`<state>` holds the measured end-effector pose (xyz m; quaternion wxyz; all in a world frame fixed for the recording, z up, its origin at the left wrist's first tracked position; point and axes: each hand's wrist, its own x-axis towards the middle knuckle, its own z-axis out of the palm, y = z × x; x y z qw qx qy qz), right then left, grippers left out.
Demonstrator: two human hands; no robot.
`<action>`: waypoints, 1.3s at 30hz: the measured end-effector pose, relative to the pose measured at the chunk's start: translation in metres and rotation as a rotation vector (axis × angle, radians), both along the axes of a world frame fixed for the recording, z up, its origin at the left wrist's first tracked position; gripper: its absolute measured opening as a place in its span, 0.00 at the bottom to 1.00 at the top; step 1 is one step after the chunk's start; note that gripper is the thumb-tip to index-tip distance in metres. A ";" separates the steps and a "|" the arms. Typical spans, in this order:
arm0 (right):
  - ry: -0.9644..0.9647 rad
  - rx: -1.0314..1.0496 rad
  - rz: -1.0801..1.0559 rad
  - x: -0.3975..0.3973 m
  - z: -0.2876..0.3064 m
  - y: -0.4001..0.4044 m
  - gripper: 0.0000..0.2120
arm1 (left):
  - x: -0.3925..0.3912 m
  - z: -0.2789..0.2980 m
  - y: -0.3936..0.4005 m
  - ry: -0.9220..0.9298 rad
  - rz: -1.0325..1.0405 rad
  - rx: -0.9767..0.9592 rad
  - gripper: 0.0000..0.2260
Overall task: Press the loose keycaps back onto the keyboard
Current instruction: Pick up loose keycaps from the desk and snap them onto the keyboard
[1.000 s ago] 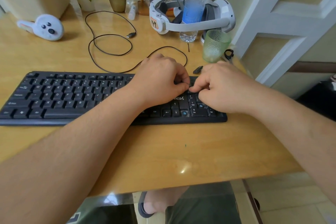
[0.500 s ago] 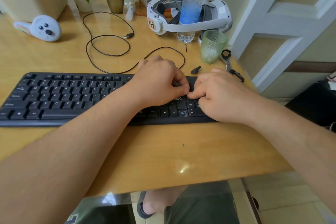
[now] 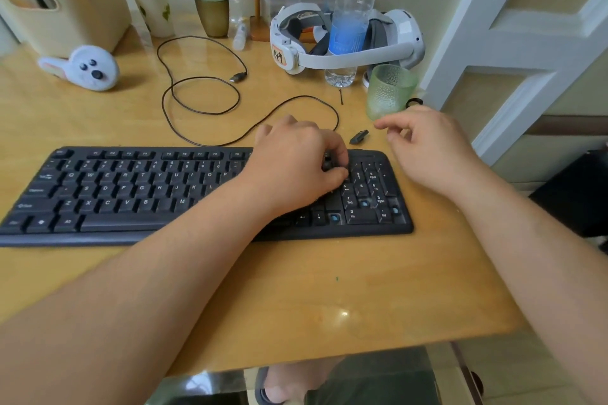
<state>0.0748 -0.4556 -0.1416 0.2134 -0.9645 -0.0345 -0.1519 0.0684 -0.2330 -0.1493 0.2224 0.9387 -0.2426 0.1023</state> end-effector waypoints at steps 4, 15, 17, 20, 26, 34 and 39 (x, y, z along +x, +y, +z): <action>0.119 -0.070 0.054 0.021 0.003 0.004 0.18 | -0.001 0.001 0.000 -0.003 0.010 -0.050 0.08; 0.241 -0.042 0.047 0.037 -0.010 0.007 0.08 | 0.017 0.010 0.021 0.053 0.158 -0.213 0.04; 0.213 0.031 0.054 0.034 -0.011 0.004 0.07 | 0.022 0.012 0.028 0.077 0.201 -0.254 0.04; 0.079 0.222 0.122 0.027 -0.005 0.009 0.09 | 0.024 0.013 0.030 0.123 0.219 -0.311 0.05; -0.188 0.486 0.434 0.006 -0.004 0.034 0.14 | 0.009 0.020 0.016 0.295 0.047 -0.510 0.08; -0.254 0.607 0.387 0.007 -0.005 0.031 0.22 | 0.006 0.020 0.010 0.393 -0.025 -0.740 0.08; -0.224 0.671 0.396 0.005 -0.003 0.033 0.27 | 0.006 0.019 0.011 0.379 -0.026 -0.734 0.10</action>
